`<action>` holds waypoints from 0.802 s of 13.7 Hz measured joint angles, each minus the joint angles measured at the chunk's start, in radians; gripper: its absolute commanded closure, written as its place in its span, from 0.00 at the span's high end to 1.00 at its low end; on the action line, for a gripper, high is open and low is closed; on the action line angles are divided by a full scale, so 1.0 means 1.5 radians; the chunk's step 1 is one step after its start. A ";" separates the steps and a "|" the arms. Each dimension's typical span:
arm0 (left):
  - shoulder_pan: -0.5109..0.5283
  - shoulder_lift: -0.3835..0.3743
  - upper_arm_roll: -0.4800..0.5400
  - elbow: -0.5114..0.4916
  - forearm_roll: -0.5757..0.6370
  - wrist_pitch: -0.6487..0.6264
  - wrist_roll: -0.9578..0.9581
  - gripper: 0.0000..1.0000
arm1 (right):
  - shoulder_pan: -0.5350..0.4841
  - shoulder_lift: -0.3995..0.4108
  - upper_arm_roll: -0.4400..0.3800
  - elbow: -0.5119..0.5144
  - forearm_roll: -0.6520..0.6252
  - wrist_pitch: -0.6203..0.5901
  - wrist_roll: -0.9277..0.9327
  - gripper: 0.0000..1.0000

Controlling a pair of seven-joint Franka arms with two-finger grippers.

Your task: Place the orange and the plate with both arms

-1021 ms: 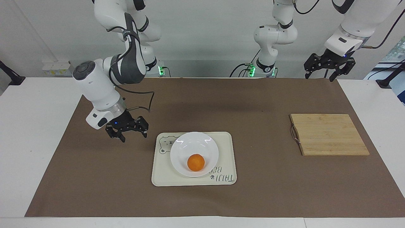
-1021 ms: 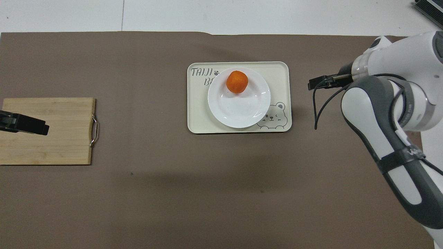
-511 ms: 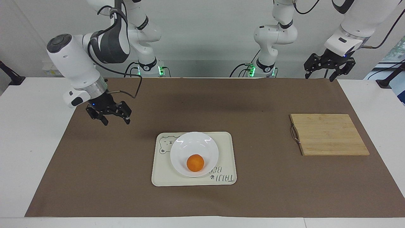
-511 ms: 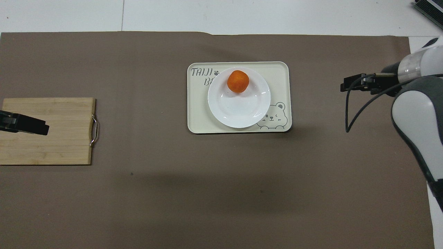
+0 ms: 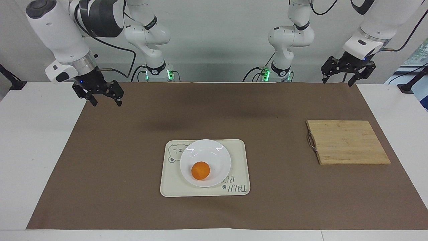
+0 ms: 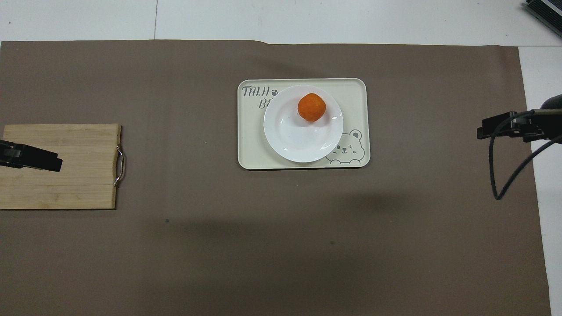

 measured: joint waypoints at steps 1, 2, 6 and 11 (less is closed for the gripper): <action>0.000 0.000 0.000 0.000 0.000 0.000 0.000 1.00 | 0.000 -0.001 0.000 0.019 -0.001 -0.030 0.000 1.00; 0.000 0.000 0.000 0.000 0.000 0.000 0.000 1.00 | 0.000 -0.002 0.000 0.035 -0.003 -0.056 0.000 1.00; 0.000 0.000 0.000 0.000 0.000 0.000 0.000 1.00 | 0.001 -0.009 0.004 0.097 -0.031 -0.125 0.000 1.00; 0.000 0.000 0.000 0.000 0.000 0.000 0.000 1.00 | 0.001 -0.044 0.008 0.057 -0.031 -0.129 0.000 1.00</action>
